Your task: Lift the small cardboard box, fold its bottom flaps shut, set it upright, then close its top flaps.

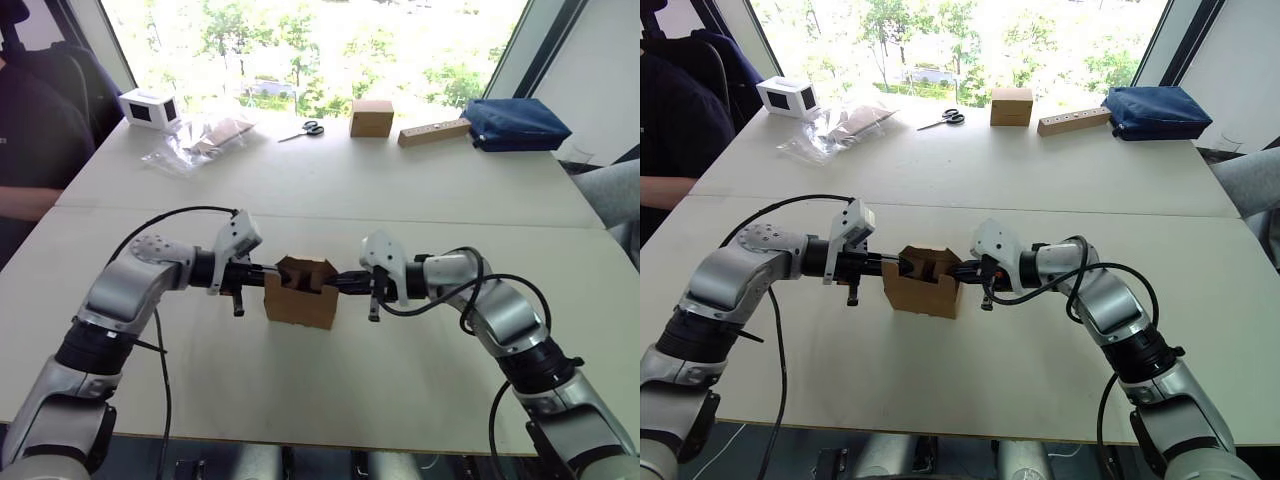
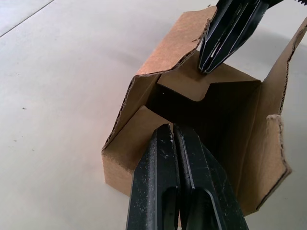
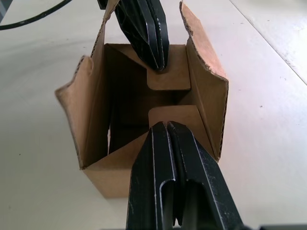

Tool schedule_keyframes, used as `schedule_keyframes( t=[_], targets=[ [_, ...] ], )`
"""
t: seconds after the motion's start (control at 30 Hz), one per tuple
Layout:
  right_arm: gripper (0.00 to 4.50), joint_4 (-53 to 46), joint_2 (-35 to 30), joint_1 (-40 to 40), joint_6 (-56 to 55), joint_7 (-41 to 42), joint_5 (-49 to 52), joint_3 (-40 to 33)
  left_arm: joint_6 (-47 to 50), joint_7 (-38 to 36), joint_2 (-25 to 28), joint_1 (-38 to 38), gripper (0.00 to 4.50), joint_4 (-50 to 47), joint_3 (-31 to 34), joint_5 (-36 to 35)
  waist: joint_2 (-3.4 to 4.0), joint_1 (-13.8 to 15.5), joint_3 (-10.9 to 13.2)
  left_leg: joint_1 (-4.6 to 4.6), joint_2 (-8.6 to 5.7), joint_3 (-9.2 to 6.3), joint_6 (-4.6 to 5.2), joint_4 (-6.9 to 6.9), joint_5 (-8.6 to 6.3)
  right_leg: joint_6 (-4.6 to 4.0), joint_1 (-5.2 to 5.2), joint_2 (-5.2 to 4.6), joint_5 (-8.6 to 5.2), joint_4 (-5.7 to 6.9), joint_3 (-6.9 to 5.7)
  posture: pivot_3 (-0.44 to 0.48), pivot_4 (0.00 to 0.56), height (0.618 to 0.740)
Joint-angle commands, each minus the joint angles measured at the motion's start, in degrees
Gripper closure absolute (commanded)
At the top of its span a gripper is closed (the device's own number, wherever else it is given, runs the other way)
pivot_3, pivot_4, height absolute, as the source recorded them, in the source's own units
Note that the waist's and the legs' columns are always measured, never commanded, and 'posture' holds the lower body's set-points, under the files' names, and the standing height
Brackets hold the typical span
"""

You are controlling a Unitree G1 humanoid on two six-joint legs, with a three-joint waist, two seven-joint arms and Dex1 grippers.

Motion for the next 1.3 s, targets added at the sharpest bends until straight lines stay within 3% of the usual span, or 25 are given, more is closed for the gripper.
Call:
schedule_keyframes(
  t=[0.03,0.57,0.73,0.83,1.07,1.3],
  targets=[
    [4.50,1.1,0.7,-1.3,-1.8,-0.2,-2.5,0.9,-0.2,0.9,0.0,0.3,4.43,-0.9,0.6,0.3,0.00,0.0,0.0,0.00,0.00,0.00,0.00,0.00,0.00,0.00,0.00,0.00,0.00,0.00,0.00,0.000,0.150,0.740],
    [4.50,3.0,1.0,-2.8,-4.7,2.5,-4.4,0.8,0.5,2.3,-1.0,0.5,4.43,-0.9,1.6,-0.6,0.02,-0.1,0.0,0.06,0.04,0.00,0.00,0.00,0.00,0.00,0.05,0.01,0.00,0.00,0.00,0.000,0.150,0.740],
    [4.50,2.0,0.9,-2.8,-4.5,2.8,-3.7,-0.5,5.3,0.6,-2.4,-3.3,4.43,0.8,8.6,-9.2,0.02,-0.1,0.0,0.05,0.07,-0.01,-0.02,0.00,0.01,0.00,0.05,0.01,0.00,0.01,-0.01,0.000,0.150,0.740],
    [4.50,2.0,1.2,-3.1,-4.6,2.2,-3.2,-1.7,6.3,-0.2,-2.3,-5.4,4.43,3.2,10.1,-10.8,0.02,-0.1,0.0,0.04,0.07,-0.01,-0.05,-0.01,0.03,0.00,0.05,0.00,0.00,0.00,-0.01,0.000,0.150,0.740],
    [4.50,-4.1,0.1,-1.8,-1.1,1.4,1.0,-7.3,-4.5,2.1,-5.3,-13.8,4.43,24.0,8.6,-2.8,0.02,0.0,0.0,0.04,-0.01,0.00,-0.11,-0.01,0.06,0.00,0.05,0.02,0.00,0.00,-0.02,0.000,0.150,0.740],
    [4.50,-12.2,-1.2,0.1,5.7,-0.1,6.5,-11.2,-17.4,-1.9,-10.7,-19.0,4.43,45.1,2.9,7.0,0.01,0.1,0.0,0.00,-0.06,0.10,-0.13,-0.01,0.07,0.01,0.06,0.02,0.01,-0.03,-0.06,0.000,0.150,0.740]
  ],
)
